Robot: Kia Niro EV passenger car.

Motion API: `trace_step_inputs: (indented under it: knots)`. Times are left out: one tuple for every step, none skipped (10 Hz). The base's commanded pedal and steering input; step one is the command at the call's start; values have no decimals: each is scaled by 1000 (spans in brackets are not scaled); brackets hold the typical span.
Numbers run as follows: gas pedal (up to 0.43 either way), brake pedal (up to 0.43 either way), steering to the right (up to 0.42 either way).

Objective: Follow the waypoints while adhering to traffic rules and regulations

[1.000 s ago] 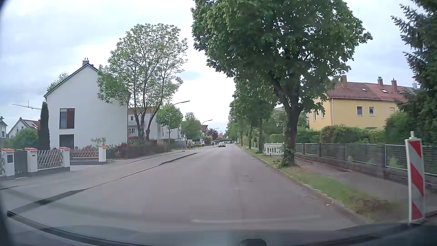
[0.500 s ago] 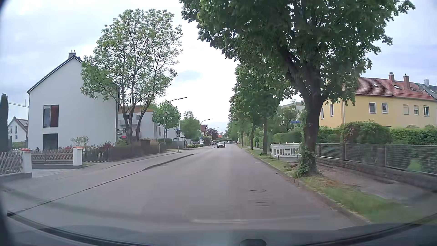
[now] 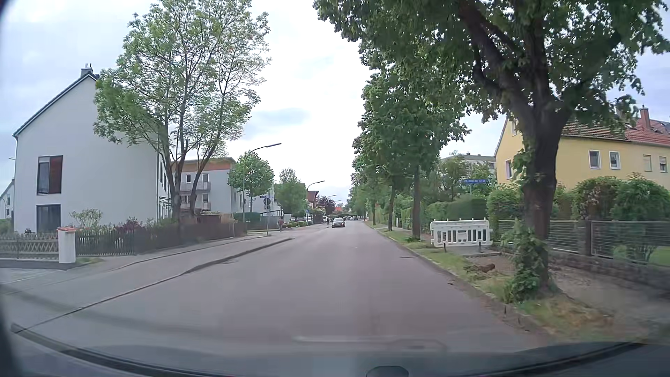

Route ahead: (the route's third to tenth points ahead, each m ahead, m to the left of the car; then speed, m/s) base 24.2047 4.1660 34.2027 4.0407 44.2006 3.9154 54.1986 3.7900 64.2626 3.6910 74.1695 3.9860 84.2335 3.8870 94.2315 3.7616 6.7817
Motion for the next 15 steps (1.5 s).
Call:
trace_step_inputs:
  knots:
    - [130, 0, -5]
    - [130, 0, -5]
    - [130, 0, -4]
    - [130, 0, -5]
    - [130, 0, -5]
    - [130, 0, -5]
    - [130, 0, -5]
    - [130, 0, -5]
    - [130, 0, -5]
    - [130, 0, -5]
    - [130, 0, -5]
    - [130, 0, -5]
    - [130, 0, -5]
    - [130, 0, -5]
    - [130, 0, -5]
